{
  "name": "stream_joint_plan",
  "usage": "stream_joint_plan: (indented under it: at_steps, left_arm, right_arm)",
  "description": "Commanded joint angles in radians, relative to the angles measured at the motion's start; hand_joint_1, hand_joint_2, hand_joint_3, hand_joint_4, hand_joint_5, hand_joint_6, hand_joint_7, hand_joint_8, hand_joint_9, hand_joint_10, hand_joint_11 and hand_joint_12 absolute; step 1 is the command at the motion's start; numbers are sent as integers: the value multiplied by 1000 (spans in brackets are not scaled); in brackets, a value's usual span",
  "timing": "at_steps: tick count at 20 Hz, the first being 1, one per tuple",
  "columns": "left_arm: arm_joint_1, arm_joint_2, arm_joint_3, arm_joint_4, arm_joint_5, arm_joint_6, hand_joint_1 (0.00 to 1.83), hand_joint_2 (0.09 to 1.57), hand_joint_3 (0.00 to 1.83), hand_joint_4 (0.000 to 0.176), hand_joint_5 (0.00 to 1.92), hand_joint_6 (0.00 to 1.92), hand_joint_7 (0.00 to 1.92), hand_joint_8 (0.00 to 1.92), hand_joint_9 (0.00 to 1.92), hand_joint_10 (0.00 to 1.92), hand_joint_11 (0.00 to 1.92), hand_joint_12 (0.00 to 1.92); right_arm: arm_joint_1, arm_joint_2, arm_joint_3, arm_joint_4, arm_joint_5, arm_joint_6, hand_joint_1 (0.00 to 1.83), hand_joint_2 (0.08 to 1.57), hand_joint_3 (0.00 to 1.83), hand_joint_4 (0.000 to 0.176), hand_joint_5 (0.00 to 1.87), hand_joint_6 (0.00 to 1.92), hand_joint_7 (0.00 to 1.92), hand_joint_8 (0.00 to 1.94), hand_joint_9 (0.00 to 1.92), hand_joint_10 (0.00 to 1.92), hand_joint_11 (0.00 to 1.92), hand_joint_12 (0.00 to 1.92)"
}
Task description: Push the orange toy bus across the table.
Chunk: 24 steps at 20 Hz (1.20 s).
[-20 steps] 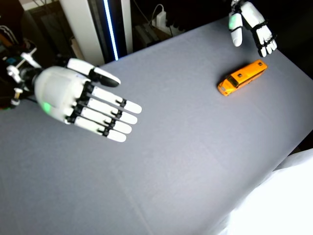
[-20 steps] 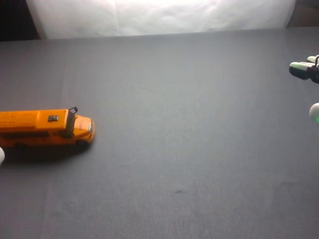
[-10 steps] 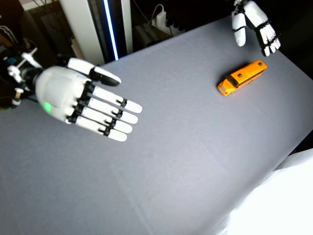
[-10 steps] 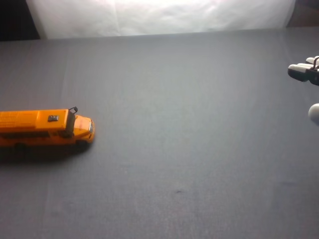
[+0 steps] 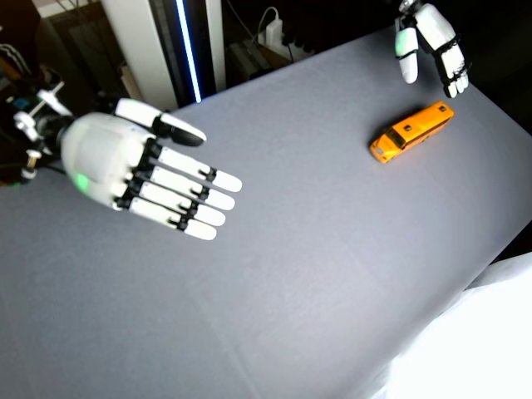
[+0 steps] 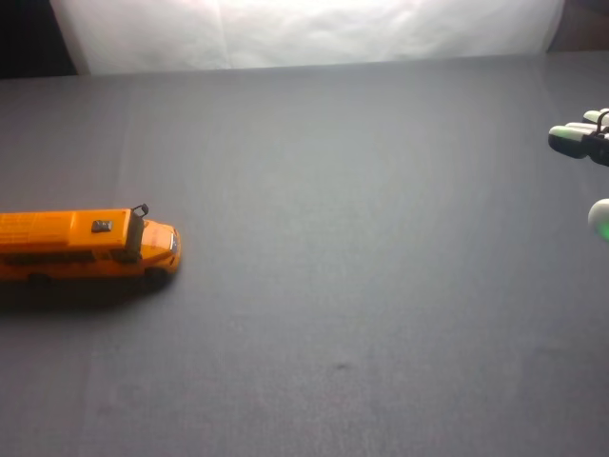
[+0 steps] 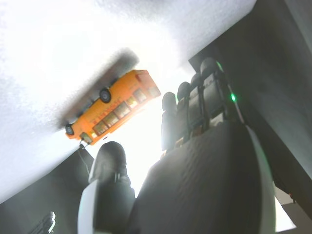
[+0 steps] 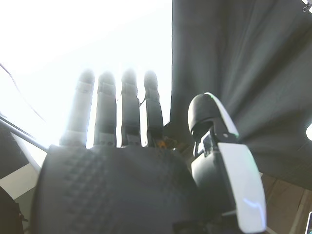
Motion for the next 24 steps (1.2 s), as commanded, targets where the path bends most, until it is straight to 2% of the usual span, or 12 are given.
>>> stream_joint_plan:
  at_steps: [1,4,6,7,10,11,12,13,14,16,19,24]
  left_arm:
    - [-4,-1,7,5,-106,0,136,1263,0,13,230,0,181,2,167,7,196,64]
    - [-5,-2,8,11,-99,0,138,1273,0,24,196,0,181,0,171,3,185,54]
    - [-5,-5,9,17,-94,0,141,1266,0,43,192,0,168,0,145,0,157,41]
    - [-5,-7,10,21,-91,0,54,1246,0,62,159,0,128,0,104,0,105,18]
    - [-7,-12,12,29,-84,1,43,1232,0,77,150,0,95,3,65,4,69,7]
    - [-7,-14,12,29,-84,1,41,1232,0,69,145,0,94,2,72,6,83,14]
    - [-7,-15,12,29,-83,2,39,1230,0,41,161,6,134,14,105,15,97,21]
    - [-8,-18,13,31,-82,2,39,1230,0,41,161,6,134,14,105,15,97,21]
    - [-11,-22,15,37,-79,2,54,1229,0,9,186,10,148,11,109,10,102,23]
    - [-24,-28,19,53,-68,4,71,1230,0,15,193,10,137,4,96,3,93,20]
    - [-49,-36,21,67,-50,29,98,1305,12,44,236,7,170,4,118,3,95,25]
    - [-86,-49,25,108,-39,43,99,1301,1,42,239,2,173,2,139,5,124,44]
  right_arm:
    - [7,-4,6,4,120,11,184,1420,0,0,403,5,385,5,229,2,165,45]
    - [7,-5,6,2,117,12,191,1432,5,0,406,5,381,2,227,1,165,44]
    - [7,-5,6,2,116,13,212,1430,1,0,418,6,378,0,216,0,151,38]
    - [7,-5,6,2,115,13,210,1430,1,0,422,7,384,3,219,2,156,40]
    - [7,-6,6,2,115,15,214,1440,4,0,419,4,376,0,204,0,141,34]
    - [7,-7,6,2,114,16,216,1440,3,0,416,2,370,0,204,0,146,36]
    - [7,-8,6,2,113,16,211,1439,2,0,413,0,376,2,206,1,147,36]
    - [7,-9,6,2,111,16,211,1439,2,0,413,0,376,2,206,1,147,36]
    - [7,-10,6,2,111,16,237,1447,3,0,419,2,383,3,209,2,150,37]
    - [7,-10,6,2,110,16,224,1443,1,0,414,0,380,1,210,1,154,38]
    - [7,-10,6,2,109,16,255,1455,2,0,413,0,384,1,217,2,163,40]
    - [7,-12,6,0,107,16,254,1451,0,0,425,3,386,0,225,4,175,44]
